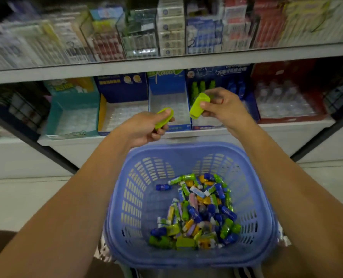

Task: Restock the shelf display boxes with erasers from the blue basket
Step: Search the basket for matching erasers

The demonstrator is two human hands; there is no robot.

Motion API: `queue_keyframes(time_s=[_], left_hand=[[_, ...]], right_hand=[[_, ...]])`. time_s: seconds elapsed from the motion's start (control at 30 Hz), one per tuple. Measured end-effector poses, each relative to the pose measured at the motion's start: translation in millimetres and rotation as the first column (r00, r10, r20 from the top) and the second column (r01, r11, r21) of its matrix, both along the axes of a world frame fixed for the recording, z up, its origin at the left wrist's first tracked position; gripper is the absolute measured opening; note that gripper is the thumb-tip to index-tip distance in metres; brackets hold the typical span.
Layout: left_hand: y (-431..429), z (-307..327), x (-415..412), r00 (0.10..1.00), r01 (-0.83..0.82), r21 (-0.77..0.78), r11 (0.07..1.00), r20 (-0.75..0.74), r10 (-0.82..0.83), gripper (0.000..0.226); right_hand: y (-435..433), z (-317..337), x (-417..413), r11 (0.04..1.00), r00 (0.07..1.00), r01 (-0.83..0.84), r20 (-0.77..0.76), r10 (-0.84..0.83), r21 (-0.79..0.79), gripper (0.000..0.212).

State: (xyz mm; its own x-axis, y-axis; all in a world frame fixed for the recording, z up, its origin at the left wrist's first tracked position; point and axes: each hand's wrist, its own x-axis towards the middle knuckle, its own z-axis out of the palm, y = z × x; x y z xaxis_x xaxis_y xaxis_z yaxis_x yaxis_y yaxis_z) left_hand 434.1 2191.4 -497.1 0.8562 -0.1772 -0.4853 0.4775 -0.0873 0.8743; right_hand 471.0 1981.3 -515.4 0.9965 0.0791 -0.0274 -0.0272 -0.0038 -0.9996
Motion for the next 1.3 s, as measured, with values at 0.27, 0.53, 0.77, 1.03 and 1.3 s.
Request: queue_keyframes(time_s=[0.27, 0.53, 0.77, 1.03, 1.3], left_hand=[[16.9, -21.3, 1.9, 0.960, -0.270, 0.094, 0.958, 0.096, 0.261, 0.040], [27.2, -42.4, 11.8, 0.874, -0.482, -0.066, 0.874, 0.024, 0.484, 0.040], [50.6, -54.3, 13.4, 0.797, -0.586, -0.205, 0.784, 0.026, 0.603, 0.042], [71.5, -76.1, 15.1, 0.765, -0.628, -0.198, 0.752, 0.023, 0.644, 0.020], [79.2, -86.0, 14.4, 0.801, -0.580, -0.171, 0.797, 0.062, 0.596, 0.022]], right_hand=[[45.8, 0.3, 57.3, 0.965, 0.990, 0.099, 0.120, -0.071, -0.241, 0.042], [95.6, -5.1, 109.6, 0.811, 0.974, 0.099, 0.225, 0.041, -0.576, 0.018], [132.3, -3.0, 119.2, 0.853, 0.971, 0.132, 0.237, -0.010, -0.505, 0.036], [169.7, -22.3, 105.1, 0.827, 0.909, 0.025, 0.358, 0.215, -0.562, 0.026], [173.9, -38.4, 112.1, 0.643, 0.894, 0.135, 0.373, 0.249, -0.754, 0.022]])
